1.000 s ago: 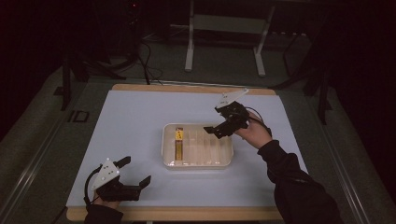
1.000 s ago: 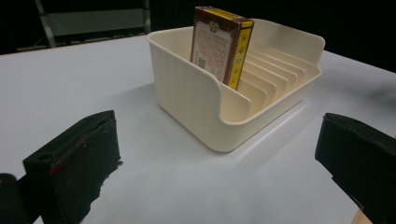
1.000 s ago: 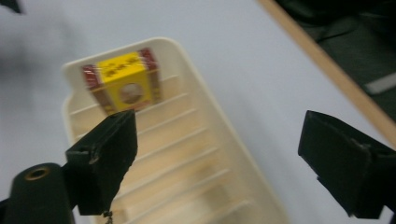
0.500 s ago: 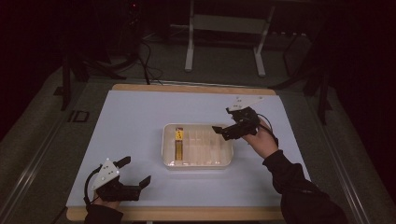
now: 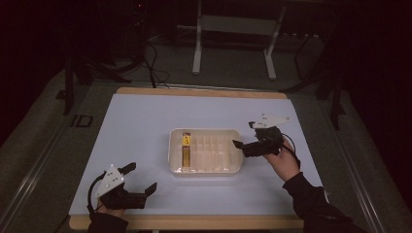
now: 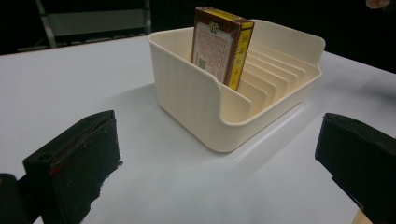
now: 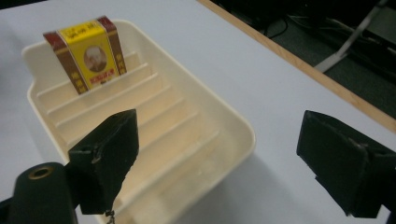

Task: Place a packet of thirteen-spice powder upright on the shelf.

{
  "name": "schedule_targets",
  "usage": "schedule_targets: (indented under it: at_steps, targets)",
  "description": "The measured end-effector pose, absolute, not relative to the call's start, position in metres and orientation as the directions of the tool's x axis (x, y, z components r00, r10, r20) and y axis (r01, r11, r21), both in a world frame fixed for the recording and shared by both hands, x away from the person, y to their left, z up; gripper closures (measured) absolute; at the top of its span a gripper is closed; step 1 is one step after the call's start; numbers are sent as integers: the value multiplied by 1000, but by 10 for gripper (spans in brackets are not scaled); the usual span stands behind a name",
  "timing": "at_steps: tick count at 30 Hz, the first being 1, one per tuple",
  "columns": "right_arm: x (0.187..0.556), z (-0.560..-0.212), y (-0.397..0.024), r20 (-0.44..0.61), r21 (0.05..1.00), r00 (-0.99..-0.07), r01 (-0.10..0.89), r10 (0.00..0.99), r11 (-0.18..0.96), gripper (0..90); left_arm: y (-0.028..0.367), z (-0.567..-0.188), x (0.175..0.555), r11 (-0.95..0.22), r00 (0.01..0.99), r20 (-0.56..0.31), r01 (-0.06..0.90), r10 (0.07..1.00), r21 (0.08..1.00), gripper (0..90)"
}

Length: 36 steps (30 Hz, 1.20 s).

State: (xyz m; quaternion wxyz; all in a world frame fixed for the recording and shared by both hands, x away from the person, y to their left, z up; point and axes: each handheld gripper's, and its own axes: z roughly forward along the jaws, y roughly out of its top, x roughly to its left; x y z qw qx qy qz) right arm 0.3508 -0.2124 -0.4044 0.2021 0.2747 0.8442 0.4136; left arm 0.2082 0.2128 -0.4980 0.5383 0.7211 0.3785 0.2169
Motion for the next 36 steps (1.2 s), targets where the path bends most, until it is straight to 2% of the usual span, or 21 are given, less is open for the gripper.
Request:
schedule_targets:
  at_steps: [14,22,29,36]
  targets:
    - [322,-424,-254,-70,861,-678,329,732,387,133,213,-498,208,-134,619,-92,309,780,941,1]
    - [306,-430,-265,-88,869,-631,330,771,368,133,213,-497,207,-138,621,-88,307,779,942,1]
    - [295,-437,-277,-58,882,-593,347,803,320,133,213,-497,206,-133,621,-90,304,778,943,1]
    - [289,-446,-287,-60,875,-576,363,815,321,133,213,-497,206,-135,624,-89,303,777,944,1]
